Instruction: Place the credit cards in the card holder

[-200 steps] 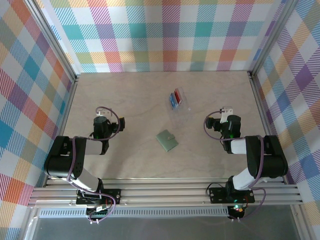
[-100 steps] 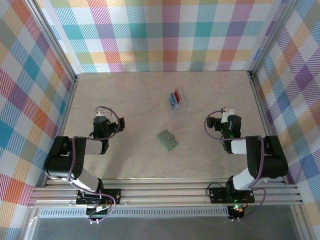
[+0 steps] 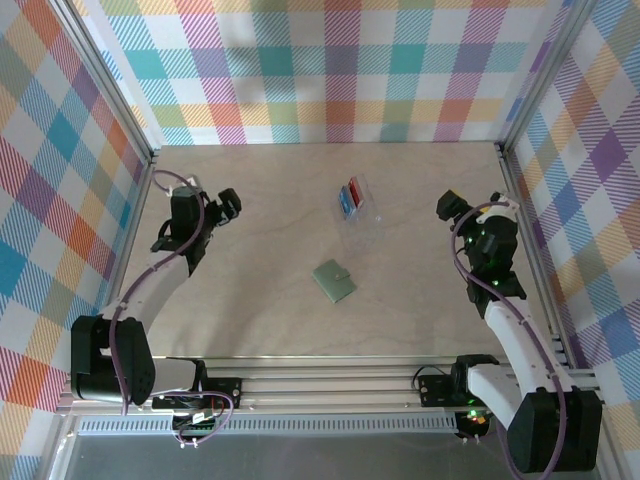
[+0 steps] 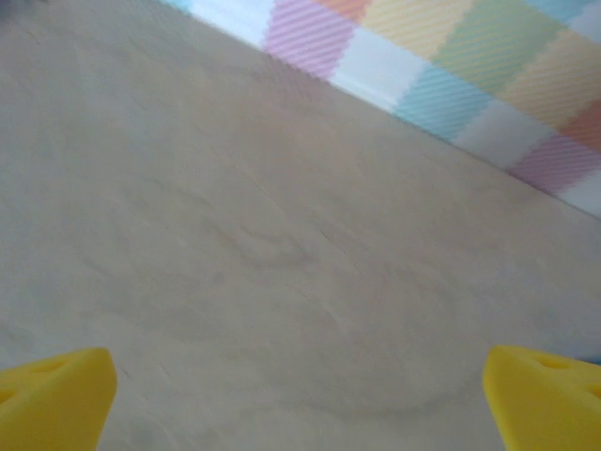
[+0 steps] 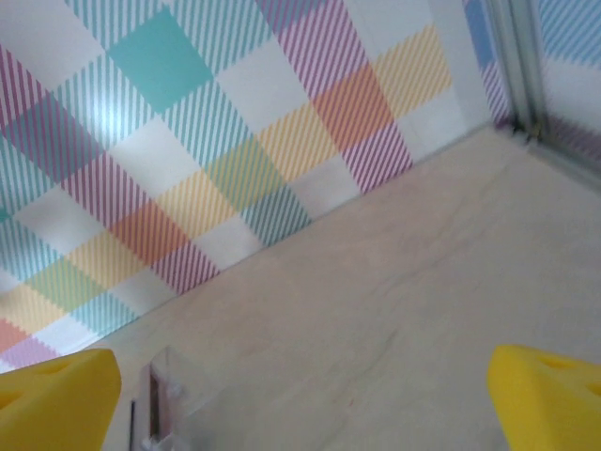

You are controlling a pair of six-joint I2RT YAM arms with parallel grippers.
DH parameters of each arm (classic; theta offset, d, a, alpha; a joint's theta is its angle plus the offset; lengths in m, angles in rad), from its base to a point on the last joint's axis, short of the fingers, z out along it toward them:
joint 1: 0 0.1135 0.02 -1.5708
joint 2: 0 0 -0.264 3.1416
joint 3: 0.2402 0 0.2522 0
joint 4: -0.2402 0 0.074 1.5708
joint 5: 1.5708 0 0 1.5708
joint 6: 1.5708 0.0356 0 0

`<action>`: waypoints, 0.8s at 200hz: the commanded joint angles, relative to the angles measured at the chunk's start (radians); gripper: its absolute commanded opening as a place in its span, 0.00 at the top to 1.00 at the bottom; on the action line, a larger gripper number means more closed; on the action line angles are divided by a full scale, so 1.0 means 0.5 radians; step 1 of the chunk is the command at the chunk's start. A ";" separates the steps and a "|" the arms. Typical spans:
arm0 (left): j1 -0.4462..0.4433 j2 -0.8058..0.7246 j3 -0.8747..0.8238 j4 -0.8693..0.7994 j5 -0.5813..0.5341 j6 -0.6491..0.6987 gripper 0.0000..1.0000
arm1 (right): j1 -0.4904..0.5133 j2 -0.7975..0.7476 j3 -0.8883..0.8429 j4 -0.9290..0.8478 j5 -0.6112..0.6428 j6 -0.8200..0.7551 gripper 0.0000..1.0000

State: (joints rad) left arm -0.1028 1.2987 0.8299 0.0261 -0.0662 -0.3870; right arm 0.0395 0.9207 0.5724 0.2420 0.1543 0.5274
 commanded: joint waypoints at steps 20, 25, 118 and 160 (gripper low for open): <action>-0.126 -0.003 -0.331 0.105 0.687 -0.367 0.00 | 0.088 0.001 0.207 -0.728 -0.226 0.203 0.07; -0.168 -0.002 -0.344 0.106 0.703 -0.375 0.03 | 0.120 0.016 0.221 -0.767 -0.242 0.203 0.10; -0.974 0.353 -0.310 0.240 0.696 -0.586 0.68 | 0.981 0.644 0.269 -0.791 -0.194 0.147 0.52; -1.009 0.622 -0.214 0.284 0.798 -0.574 0.81 | 1.112 0.962 0.356 -0.734 -0.251 0.090 0.64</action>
State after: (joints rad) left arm -0.5930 1.5616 0.6785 0.1238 0.2920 -0.6662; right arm 0.5644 1.3254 0.7010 -0.1524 0.0540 0.5995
